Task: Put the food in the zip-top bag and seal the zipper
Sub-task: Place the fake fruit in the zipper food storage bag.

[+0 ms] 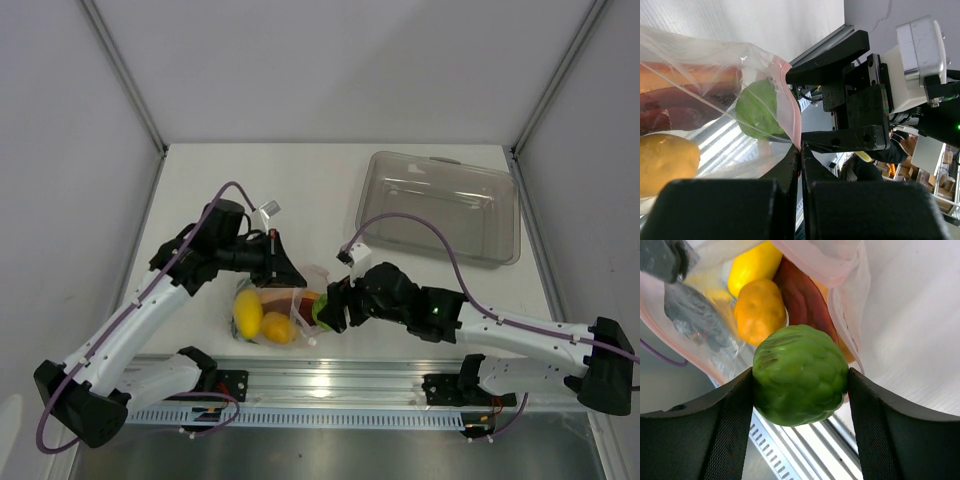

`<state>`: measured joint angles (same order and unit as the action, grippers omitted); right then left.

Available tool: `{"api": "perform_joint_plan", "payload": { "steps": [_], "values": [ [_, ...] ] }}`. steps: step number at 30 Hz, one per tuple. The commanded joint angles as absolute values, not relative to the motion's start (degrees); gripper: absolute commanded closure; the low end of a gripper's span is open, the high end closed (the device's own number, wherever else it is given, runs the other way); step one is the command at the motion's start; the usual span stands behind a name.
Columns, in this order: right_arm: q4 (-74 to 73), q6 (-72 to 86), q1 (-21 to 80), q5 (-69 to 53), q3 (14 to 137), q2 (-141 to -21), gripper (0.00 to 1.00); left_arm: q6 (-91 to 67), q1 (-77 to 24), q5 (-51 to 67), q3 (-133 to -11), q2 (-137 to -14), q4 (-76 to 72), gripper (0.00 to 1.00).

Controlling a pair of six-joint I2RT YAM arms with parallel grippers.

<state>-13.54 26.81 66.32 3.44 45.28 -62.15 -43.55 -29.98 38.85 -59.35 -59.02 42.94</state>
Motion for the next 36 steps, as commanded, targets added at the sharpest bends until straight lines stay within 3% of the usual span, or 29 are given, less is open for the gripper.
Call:
{"api": "perform_joint_plan", "payload": {
  "steps": [1, 9, 11, 19, 21, 22, 24, 25, 28, 36],
  "values": [
    [-9.4, 24.3, 66.5, 6.9, 49.7, -63.1, 0.96, -44.6, -29.9, 38.4, -61.4, -56.5, 42.6, 1.00],
    [-4.8, 23.7, 66.5, 4.8, 50.0, -65.4, 0.89, -45.9, -29.9, 38.0, -59.5, -54.3, 42.0, 0.99],
    [-3.2, 24.3, 66.5, 4.7, 49.7, -66.3, 0.79, -46.1, -29.9, 37.8, -59.3, -54.1, 41.9, 0.99],
    [3.0, 25.7, 66.5, 7.9, 48.4, -67.1, 0.64, -48.2, -30.0, 37.5, -58.9, -51.7, 40.8, 1.00],
    [3.3, 25.4, 66.5, 8.7, 48.3, -67.5, 0.54, -48.5, -30.0, 37.5, -58.5, -51.2, 40.4, 0.99],
    [3.0, 25.3, 66.5, 9.3, 48.4, -67.6, 0.41, -48.8, -30.0, 37.6, -58.4, -51.1, 40.3, 1.00],
    [2.3, 24.9, 66.4, 9.8, 48.7, -67.9, 0.29, -48.9, -29.9, 37.8, -58.3, -51.1, 40.2, 0.99],
    [1.6, 24.8, 66.4, 10.0, 49.0, -68.0, 0.18, -48.9, -30.0, 37.8, -58.3, -51.1, 40.2, 0.99],
    [0.3, 24.3, 66.4, 9.9, 49.7, -68.2, 0.04, -48.8, -30.0, 37.8, -58.4, -51.2, 40.1, 1.00],
    [-3.4, 25.5, 66.6, 10.5, 50.5, -66.5, 0.01, -48.6, -30.0, 37.7, -59.2, -51.8, 40.3, 0.99]
  ]
}}
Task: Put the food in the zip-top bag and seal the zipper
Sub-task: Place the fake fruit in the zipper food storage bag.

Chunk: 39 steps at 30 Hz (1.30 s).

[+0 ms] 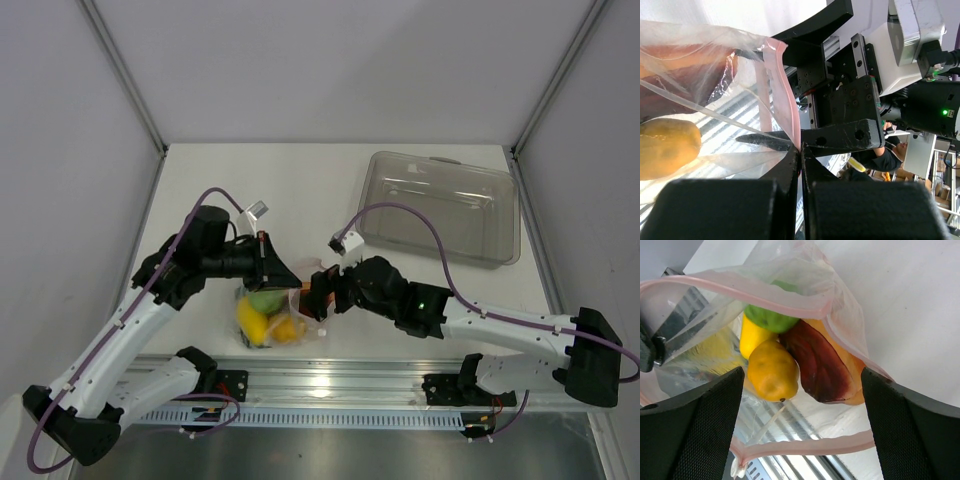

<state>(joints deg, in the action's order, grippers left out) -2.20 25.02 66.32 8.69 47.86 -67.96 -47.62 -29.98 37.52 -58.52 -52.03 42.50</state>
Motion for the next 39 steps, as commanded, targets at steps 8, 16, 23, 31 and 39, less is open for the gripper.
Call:
{"api": "perform_joint_plan", "payload": {
  "steps": [8, 16, 23, 31, 39],
  "values": [
    [-11.3, 25.1, 67.7, 11.9, 49.9, -58.7, 0.01, -48.8, -30.0, 35.9, -61.9, -52.5, 40.8, 1.00],
    [-17.0, 26.7, 68.1, 7.8, 46.4, -50.9, 0.02, -49.1, -30.0, 36.1, -63.5, -54.6, 39.3, 1.00],
    [-15.9, 32.7, 69.0, 4.1, 44.1, -50.5, 0.15, -48.9, -30.0, 36.2, -64.6, -56.2, 39.0, 0.99],
    [-12.5, 35.5, 70.6, 3.7, 43.4, -53.6, 0.19, -48.8, -30.0, 36.4, -65.7, -57.5, 38.6, 0.99],
    [-8.9, 36.5, 71.6, 5.1, 43.7, -57.4, 0.27, -49.0, -30.0, 36.5, -65.8, -57.7, 38.4, 1.00]
  ]
}}
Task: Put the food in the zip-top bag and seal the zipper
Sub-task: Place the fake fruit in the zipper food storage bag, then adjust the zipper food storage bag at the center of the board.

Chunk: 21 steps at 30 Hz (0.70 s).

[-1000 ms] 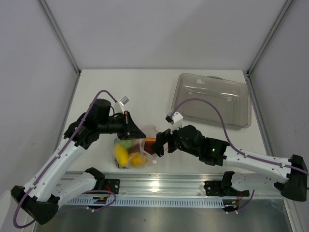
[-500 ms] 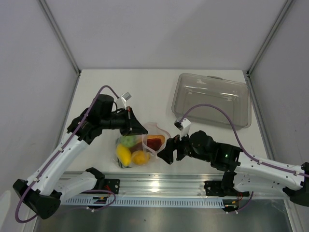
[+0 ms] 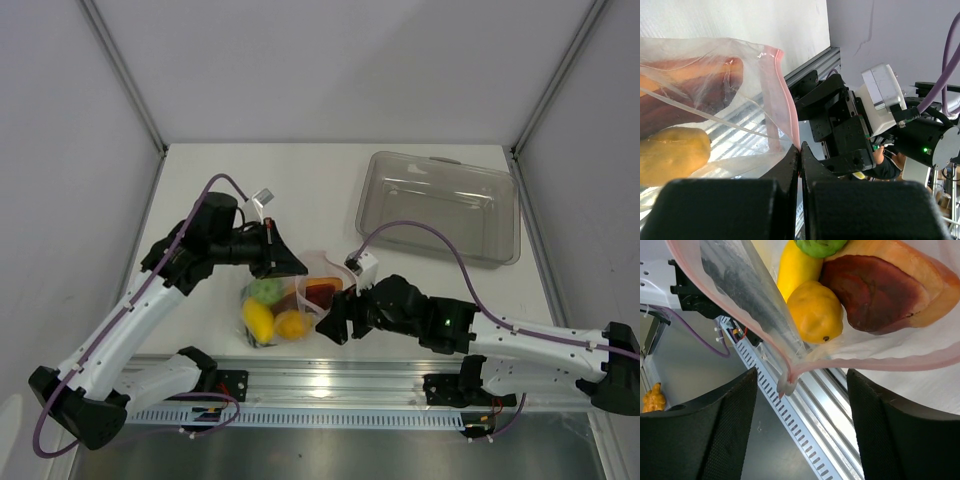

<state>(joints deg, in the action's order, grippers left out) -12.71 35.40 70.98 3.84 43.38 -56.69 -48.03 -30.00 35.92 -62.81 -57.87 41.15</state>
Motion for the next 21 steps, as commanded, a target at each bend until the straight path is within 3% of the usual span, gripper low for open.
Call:
{"api": "perform_joint_plan", "payload": {
  "steps": [1, 4, 9, 18, 21],
  "values": [
    [-8.1, 36.6, 71.9, 6.5, 43.5, -57.4, 0.29, -48.9, -30.0, 36.5, -65.8, -57.8, 38.5, 0.99],
    [-7.6, 36.9, 71.9, 8.0, 43.6, -57.6, 0.44, -49.0, -29.9, 36.5, -65.9, -57.7, 38.4, 0.99],
    [-6.9, 37.4, 71.9, 10.1, 43.4, -57.6, 0.55, -48.9, -30.0, 36.6, -65.7, -57.5, 38.2, 0.99],
    [-10.5, 36.4, 71.9, 13.4, 47.6, -61.1, 0.98, -48.6, -29.9, 36.1, -65.5, -57.5, 38.2, 0.99],
    [-12.6, 34.0, 71.9, 14.1, 50.5, -62.8, 1.00, -48.3, -29.8, 35.6, -65.7, -57.4, 38.4, 0.99]
  ]
}}
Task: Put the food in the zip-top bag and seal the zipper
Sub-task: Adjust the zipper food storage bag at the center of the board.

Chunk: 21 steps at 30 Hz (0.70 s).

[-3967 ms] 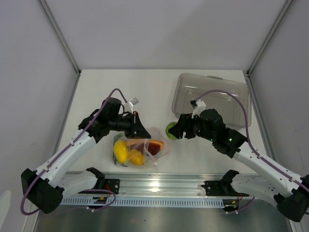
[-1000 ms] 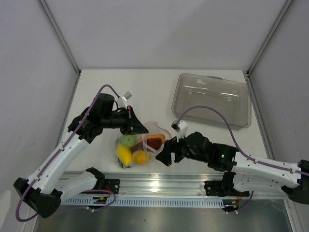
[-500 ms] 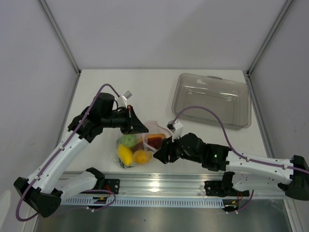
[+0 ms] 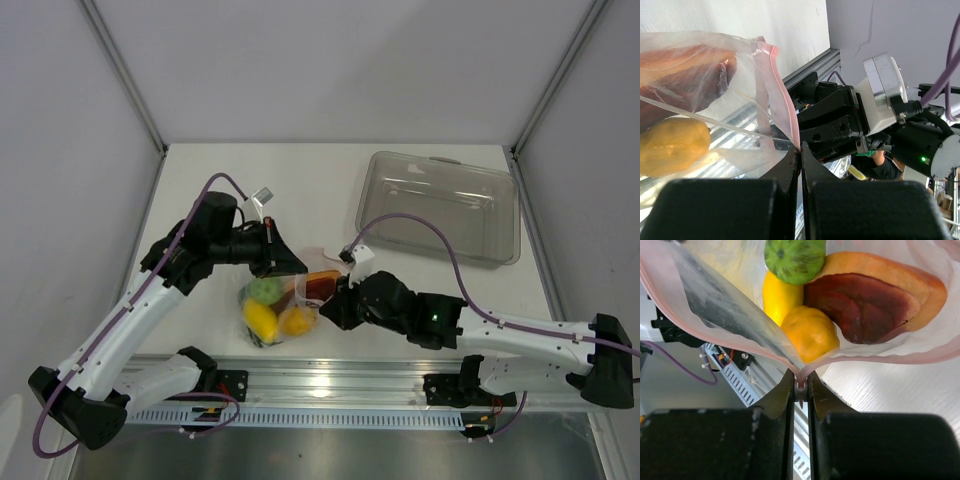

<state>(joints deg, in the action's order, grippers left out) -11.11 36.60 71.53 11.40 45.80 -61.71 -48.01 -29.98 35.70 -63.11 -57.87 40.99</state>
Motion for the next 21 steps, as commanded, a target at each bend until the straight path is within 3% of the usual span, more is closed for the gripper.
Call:
{"api": "perform_joint_plan", "payload": {
  "steps": [1, 6, 15, 18, 20, 21],
  "values": [
    [-13.4, 33.1, 71.9, 14.4, 51.6, -63.8, 1.00, -48.2, -29.8, 35.3, -65.7, -57.5, 38.6, 0.99],
    [-22.4, 21.6, 71.9, 17.1, 63.1, -66.6, 1.00, -45.8, -29.3, 32.4, -68.7, -57.7, 41.4, 0.99],
    [-37.7, -1.6, 71.9, 15.7, 79.4, -69.4, 1.00, -42.2, -28.6, 16.7, -70.9, -53.3, 49.6, 0.99],
    [-40.6, -4.3, 71.9, 13.6, 81.7, -69.5, 1.00, -41.9, -28.6, 14.2, -68.5, -51.7, 50.3, 0.89],
    [-41.9, -5.7, 71.9, 12.5, 82.1, -69.5, 1.00, -41.9, -28.6, 13.2, -66.4, -51.1, 50.5, 0.72],
    [-42.8, -5.9, 71.9, 10.7, 81.9, -69.4, 1.00, -42.0, -28.6, 12.1, -65.1, -50.5, 50.8, 0.68]
  ]
}}
